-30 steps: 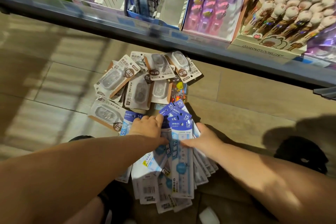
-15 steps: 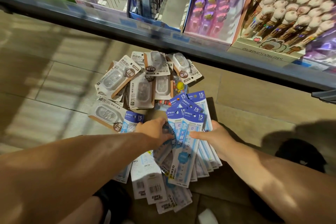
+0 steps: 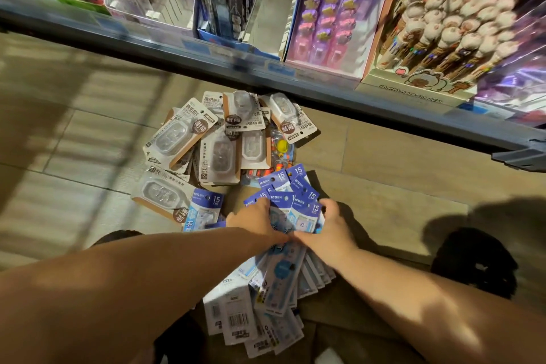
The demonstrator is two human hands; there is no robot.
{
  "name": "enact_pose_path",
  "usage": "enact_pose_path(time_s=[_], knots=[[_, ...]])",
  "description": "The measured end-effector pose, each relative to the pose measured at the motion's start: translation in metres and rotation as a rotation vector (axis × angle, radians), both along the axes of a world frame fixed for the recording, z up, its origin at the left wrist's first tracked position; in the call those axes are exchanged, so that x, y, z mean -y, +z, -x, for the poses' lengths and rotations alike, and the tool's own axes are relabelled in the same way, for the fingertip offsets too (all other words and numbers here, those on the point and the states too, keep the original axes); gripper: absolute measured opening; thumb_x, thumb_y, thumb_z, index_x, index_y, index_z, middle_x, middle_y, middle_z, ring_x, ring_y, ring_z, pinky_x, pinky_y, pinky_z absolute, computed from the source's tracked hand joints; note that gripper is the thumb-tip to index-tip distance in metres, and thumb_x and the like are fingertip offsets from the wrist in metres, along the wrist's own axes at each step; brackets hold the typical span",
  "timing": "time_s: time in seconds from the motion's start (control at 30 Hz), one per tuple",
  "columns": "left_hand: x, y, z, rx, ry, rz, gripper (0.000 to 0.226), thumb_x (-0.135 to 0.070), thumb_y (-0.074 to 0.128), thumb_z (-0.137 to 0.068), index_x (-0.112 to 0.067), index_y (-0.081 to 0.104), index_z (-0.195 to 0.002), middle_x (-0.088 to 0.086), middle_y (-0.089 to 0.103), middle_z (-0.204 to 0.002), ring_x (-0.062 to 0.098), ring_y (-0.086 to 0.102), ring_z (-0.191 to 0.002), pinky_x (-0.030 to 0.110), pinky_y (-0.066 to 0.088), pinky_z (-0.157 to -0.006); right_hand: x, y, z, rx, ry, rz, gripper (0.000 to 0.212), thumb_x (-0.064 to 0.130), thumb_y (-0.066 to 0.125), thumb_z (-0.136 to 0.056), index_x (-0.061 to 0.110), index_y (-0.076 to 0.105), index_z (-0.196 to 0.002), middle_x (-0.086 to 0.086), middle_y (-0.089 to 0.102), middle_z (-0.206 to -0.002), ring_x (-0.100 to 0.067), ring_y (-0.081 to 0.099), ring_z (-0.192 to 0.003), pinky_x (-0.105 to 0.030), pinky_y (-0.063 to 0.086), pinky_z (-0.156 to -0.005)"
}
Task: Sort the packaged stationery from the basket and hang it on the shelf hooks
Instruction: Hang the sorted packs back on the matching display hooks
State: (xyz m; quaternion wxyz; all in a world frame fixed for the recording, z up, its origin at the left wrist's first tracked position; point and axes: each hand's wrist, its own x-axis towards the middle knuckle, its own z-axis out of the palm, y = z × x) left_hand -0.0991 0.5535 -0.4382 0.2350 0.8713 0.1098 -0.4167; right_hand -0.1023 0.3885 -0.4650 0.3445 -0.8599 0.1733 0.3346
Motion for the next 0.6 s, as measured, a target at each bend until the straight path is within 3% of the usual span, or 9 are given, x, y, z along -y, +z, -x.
enact_pose_path(time_s=[0.1,0.2,0.33,0.47,0.53,0.6], knots=[[0.003,-0.004,0.002,0.009,0.073,0.032,0.068,-0.055,0.075,-0.075,-0.022,0.045,-0.127,0.002,0.055,-0.126,0.020,0.056,-0.113,0.032,0.046,-0.093,0.000,0.007,0.001,0.010,0.011,-0.025,0.094,0.025,0.084,-0.071,0.024,0.026,-0.145,-0.003,0.053,-0.132,-0.021,0.052,-0.120,-0.026,0.042,-0.088],[0.005,-0.004,0.003,-0.012,0.111,0.059,0.071,-0.048,0.077,-0.076,-0.017,0.044,-0.130,0.007,0.046,-0.130,0.021,0.054,-0.114,0.029,0.045,-0.091,0.002,0.009,-0.001,-0.019,0.002,-0.050,0.090,0.026,0.086,-0.069,0.022,0.032,-0.140,0.000,0.062,-0.125,-0.019,0.059,-0.113,-0.025,0.045,-0.083],[0.007,-0.004,0.003,-0.027,0.125,0.059,0.069,-0.046,0.078,-0.076,-0.017,0.044,-0.129,0.008,0.042,-0.128,0.022,0.055,-0.111,0.029,0.046,-0.088,0.007,0.009,-0.004,-0.123,-0.004,-0.067,0.059,0.031,0.087,-0.067,0.020,0.061,-0.118,0.001,0.068,-0.116,-0.014,0.062,-0.102,-0.025,0.048,-0.080],[0.010,-0.005,0.002,-0.021,0.141,0.084,0.067,-0.044,0.078,-0.076,-0.018,0.045,-0.128,0.006,0.041,-0.130,0.018,0.052,-0.105,0.026,0.044,-0.086,0.014,0.009,-0.006,-0.190,-0.105,-0.266,0.035,0.016,0.082,-0.074,0.022,0.064,-0.104,0.006,0.066,-0.098,-0.004,0.060,-0.083,-0.011,0.046,-0.061],[0.011,-0.005,0.003,-0.011,0.168,0.113,0.062,-0.041,0.079,-0.076,-0.017,0.047,-0.124,0.006,0.038,-0.133,0.017,0.050,-0.102,0.024,0.043,-0.086,0.015,0.007,-0.006,-0.229,-0.119,-0.344,0.030,0.010,0.079,-0.076,0.025,0.063,-0.097,0.007,0.068,-0.102,-0.003,0.062,-0.084,-0.012,0.050,-0.070],[0.013,-0.006,0.004,-0.016,0.215,0.155,0.049,-0.036,0.080,-0.075,-0.018,0.051,-0.112,0.006,0.037,-0.133,0.017,0.052,-0.102,0.024,0.044,-0.088,0.015,0.005,-0.004,-0.279,-0.152,-0.410,0.031,0.006,0.078,-0.077,0.026,0.066,-0.097,-0.002,0.070,-0.112,-0.015,0.066,-0.097,-0.035,0.052,-0.093]])
